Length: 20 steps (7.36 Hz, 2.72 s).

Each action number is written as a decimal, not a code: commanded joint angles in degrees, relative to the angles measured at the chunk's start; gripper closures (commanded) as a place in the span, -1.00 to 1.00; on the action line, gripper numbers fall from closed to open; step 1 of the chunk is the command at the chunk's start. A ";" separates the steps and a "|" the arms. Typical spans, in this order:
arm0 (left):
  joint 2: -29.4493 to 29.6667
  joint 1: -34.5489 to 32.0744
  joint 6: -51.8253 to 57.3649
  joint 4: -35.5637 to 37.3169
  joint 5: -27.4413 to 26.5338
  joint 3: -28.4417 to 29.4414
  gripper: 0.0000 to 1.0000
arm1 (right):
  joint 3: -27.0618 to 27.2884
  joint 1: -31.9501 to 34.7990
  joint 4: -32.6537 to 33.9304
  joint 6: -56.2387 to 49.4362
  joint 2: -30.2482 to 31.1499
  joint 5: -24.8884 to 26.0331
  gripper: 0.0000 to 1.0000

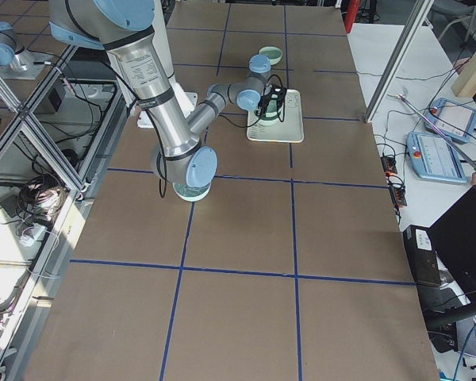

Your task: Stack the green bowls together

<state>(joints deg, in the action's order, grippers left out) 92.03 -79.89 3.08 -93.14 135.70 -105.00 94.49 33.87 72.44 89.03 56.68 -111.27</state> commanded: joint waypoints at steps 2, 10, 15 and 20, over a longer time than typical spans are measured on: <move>-0.01 0.00 0.00 -0.02 0.00 0.05 -1.00 | -1.24 -0.03 -0.02 0.01 -0.78 0.17 -0.99; 4.72 21.97 -39.20 -19.44 -3.14 10.75 -0.92 | 9.66 18.42 1.04 -14.64 14.06 -16.09 -1.00; 7.02 23.55 -39.20 -19.45 -3.78 16.66 -0.43 | 9.39 18.33 0.86 -14.76 14.34 -15.91 -1.00; 7.19 23.55 -39.64 -19.36 -3.78 13.53 1.00 | 9.66 18.42 0.69 -14.76 15.12 -16.18 -1.00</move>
<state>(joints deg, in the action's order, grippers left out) 99.16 -56.28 -36.31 -112.53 131.86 -89.43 104.01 52.28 73.20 74.27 71.33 -127.36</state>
